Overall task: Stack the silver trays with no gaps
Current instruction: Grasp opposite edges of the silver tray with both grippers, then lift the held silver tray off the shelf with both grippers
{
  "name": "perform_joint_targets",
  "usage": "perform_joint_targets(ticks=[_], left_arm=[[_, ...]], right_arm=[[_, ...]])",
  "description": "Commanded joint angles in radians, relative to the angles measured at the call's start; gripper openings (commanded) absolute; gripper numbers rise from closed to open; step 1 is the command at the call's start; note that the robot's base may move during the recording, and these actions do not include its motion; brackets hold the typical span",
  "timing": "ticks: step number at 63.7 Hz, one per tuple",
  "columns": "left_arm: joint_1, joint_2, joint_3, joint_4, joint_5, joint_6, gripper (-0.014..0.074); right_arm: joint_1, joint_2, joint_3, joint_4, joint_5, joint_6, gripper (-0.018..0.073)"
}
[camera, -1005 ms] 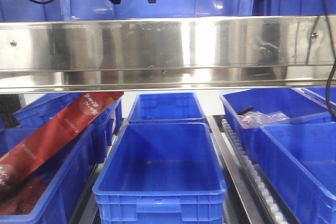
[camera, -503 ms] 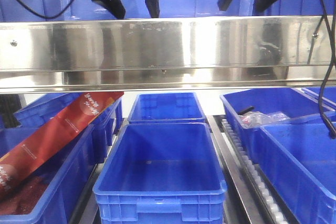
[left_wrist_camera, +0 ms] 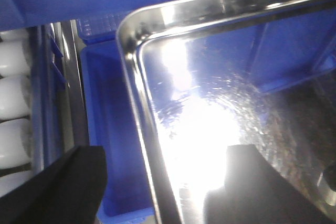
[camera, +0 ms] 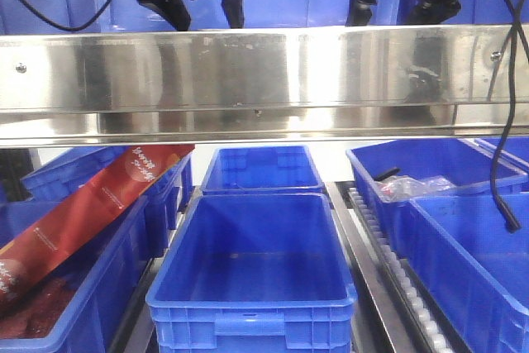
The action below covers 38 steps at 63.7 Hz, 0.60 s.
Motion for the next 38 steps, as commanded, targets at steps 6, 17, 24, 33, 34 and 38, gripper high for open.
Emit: perform_joint_targets(ticks=[6,17,24,33,34,38], left_arm=[[0.004,0.016,-0.006,0.004,-0.019,-0.01,0.0382],[0.004,0.028,-0.006,0.001,-0.03,-0.01,0.0382],[0.004,0.032,-0.006,0.001,-0.033,-0.01,0.0382],[0.004,0.032,-0.006,0.003,-0.035,-0.01,0.0322],[0.004,0.032,-0.006,0.004,-0.035,-0.01,0.0305],[0.004,0.032,-0.006,0.005,-0.035,-0.01,0.0193]], right_arm=[[-0.005,-0.005,-0.007,-0.009,-0.027,-0.009,0.0324],[-0.005,-0.004,-0.007,-0.019,-0.032,-0.009,0.0242],[-0.007,-0.004,-0.007,-0.019,-0.037,-0.009,0.0243],[-0.007,-0.004,-0.007,-0.019,-0.044,-0.009,0.0243],[-0.007,-0.004,-0.007,-0.019,-0.046,-0.009,0.0243],[-0.007,-0.004,-0.007,-0.019,-0.053,-0.009,0.0228]])
